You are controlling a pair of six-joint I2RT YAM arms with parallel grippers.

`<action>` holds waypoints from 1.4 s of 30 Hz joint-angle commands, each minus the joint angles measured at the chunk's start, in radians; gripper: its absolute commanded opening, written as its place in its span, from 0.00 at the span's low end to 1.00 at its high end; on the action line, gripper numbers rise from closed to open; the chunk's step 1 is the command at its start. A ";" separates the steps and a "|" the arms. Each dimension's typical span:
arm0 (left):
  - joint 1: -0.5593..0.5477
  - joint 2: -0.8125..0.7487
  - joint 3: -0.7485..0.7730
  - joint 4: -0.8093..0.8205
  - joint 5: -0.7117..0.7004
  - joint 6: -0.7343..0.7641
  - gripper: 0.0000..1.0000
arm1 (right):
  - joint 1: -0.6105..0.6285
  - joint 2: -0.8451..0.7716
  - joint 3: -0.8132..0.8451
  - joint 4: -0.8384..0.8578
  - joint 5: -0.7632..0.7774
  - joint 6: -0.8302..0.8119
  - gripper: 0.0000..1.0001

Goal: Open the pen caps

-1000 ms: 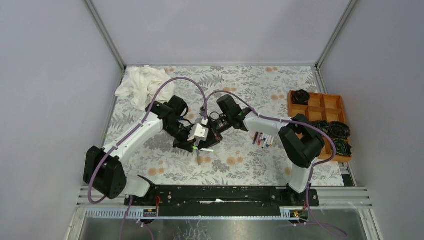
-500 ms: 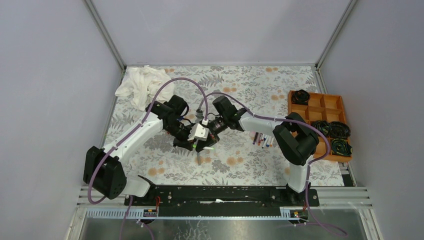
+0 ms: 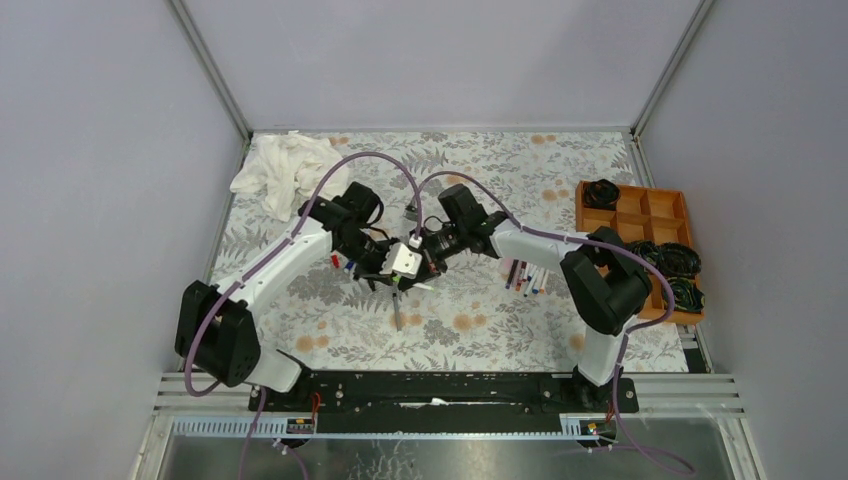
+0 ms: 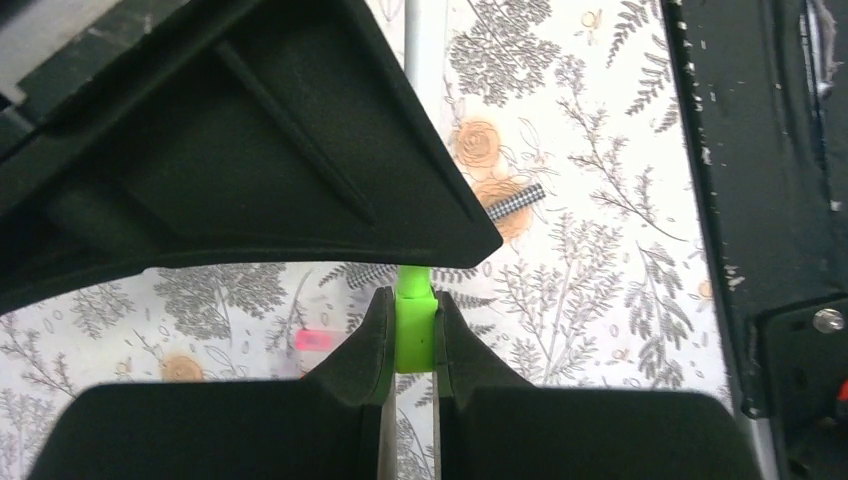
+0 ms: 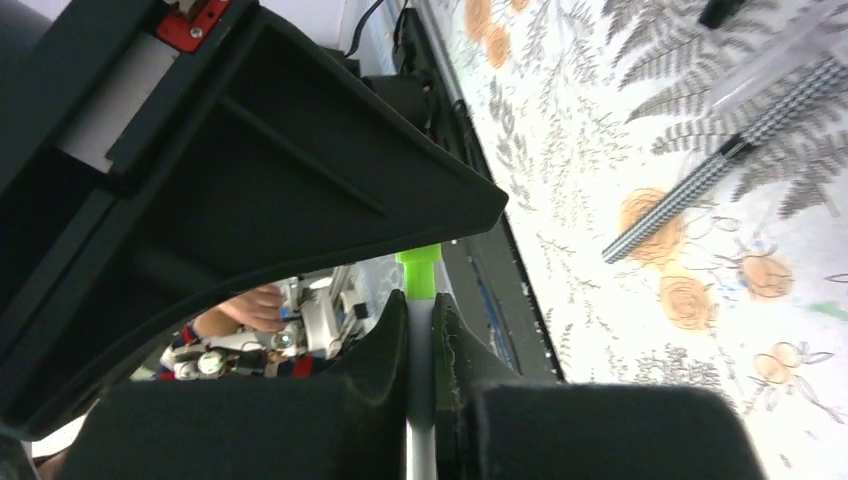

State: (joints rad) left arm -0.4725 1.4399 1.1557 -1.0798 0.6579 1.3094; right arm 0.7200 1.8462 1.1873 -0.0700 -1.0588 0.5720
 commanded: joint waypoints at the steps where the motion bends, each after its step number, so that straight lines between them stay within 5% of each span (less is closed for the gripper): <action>1: 0.122 0.033 0.007 0.015 -0.303 0.065 0.00 | -0.032 -0.081 -0.103 -0.204 0.001 -0.040 0.00; 13: 0.201 0.048 -0.044 0.141 -0.303 0.017 0.00 | -0.068 -0.164 -0.182 -0.187 0.127 -0.023 0.00; 23: 0.226 0.218 -0.088 0.428 -0.275 -0.312 0.10 | -0.160 -0.337 -0.164 -0.379 1.008 -0.023 0.00; 31: 0.229 0.289 -0.106 0.516 -0.299 -0.384 0.22 | -0.188 -0.335 -0.197 -0.428 1.516 0.045 0.00; 39: 0.229 0.266 -0.051 0.454 -0.276 -0.438 0.59 | -0.190 -0.264 -0.193 -0.425 1.694 0.060 0.00; 41: 0.229 0.241 -0.031 0.439 -0.258 -0.452 0.95 | -0.196 -0.241 -0.191 -0.408 1.686 0.053 0.03; 42: 0.229 0.229 -0.021 0.434 -0.252 -0.462 0.98 | -0.199 -0.227 -0.189 -0.406 1.681 0.053 0.06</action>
State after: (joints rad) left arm -0.2470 1.7222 1.0813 -0.6338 0.3702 0.8883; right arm 0.5323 1.5799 0.9916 -0.4862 0.5186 0.6079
